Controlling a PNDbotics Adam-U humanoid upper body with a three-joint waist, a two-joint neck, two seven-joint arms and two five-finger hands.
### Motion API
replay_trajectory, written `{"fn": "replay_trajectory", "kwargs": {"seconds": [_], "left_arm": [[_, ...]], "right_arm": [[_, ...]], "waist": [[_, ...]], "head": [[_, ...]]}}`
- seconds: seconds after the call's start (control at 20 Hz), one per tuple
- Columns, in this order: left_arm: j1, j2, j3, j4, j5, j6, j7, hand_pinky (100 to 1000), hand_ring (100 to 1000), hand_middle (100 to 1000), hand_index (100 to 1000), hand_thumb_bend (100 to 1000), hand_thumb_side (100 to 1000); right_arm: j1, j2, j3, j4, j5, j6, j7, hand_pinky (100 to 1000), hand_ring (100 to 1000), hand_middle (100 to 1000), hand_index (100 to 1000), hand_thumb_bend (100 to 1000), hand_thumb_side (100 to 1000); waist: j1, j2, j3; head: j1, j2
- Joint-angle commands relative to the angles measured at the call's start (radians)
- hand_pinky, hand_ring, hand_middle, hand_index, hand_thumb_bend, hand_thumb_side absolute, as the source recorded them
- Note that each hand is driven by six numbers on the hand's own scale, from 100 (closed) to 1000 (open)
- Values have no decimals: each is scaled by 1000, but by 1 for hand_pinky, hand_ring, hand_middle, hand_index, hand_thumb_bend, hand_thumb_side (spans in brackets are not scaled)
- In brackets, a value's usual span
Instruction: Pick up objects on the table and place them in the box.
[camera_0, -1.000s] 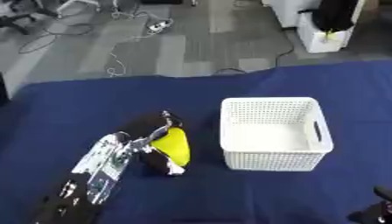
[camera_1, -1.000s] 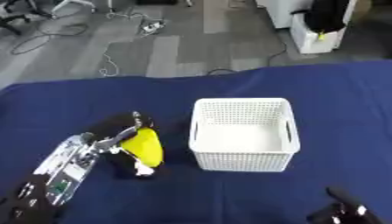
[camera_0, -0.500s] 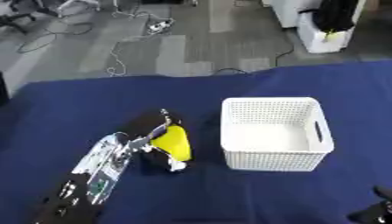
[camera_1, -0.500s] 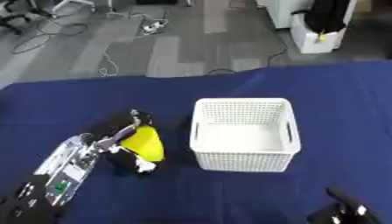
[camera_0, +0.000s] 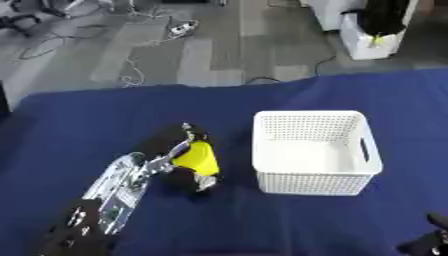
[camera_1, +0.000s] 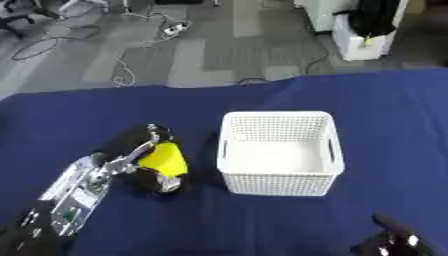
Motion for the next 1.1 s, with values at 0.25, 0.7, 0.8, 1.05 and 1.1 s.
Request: {"fn": "replay_trajectory", "kwargs": {"seconds": [0.25,0.7,0.8,1.05,1.1], "left_arm": [[-7,6,4,-7,59,-2,71,100,100,100,191,293,520],[-26,-5,8,-45,95,9,75,100,100,100,187,300,514],[-38,-10,15,-71,108,20,73,100,100,100,187,278,574],[-97,1,20,-144,141,49,67,100,100,100,187,291,543],[-109,6,18,-153,145,53,64,100,100,100,187,289,546]], "right_arm": [[-4,-1,-2,-17,-3,-2,5,730,505,608,949,812,721],[-3,-4,-3,-17,-6,0,4,730,505,608,949,811,722],[-2,-6,-3,-17,-8,2,3,730,505,608,949,815,725],[2,-17,-1,-17,-19,4,2,730,505,609,948,806,725],[2,-20,-1,-17,-22,5,2,730,505,608,948,812,729]], "waist": [[-5,-14,1],[-4,-16,1],[-4,-19,2],[0,-27,7],[1,-29,8]], "head": [[10,-12],[9,-12],[8,-12],[8,-25],[8,-28]]}}
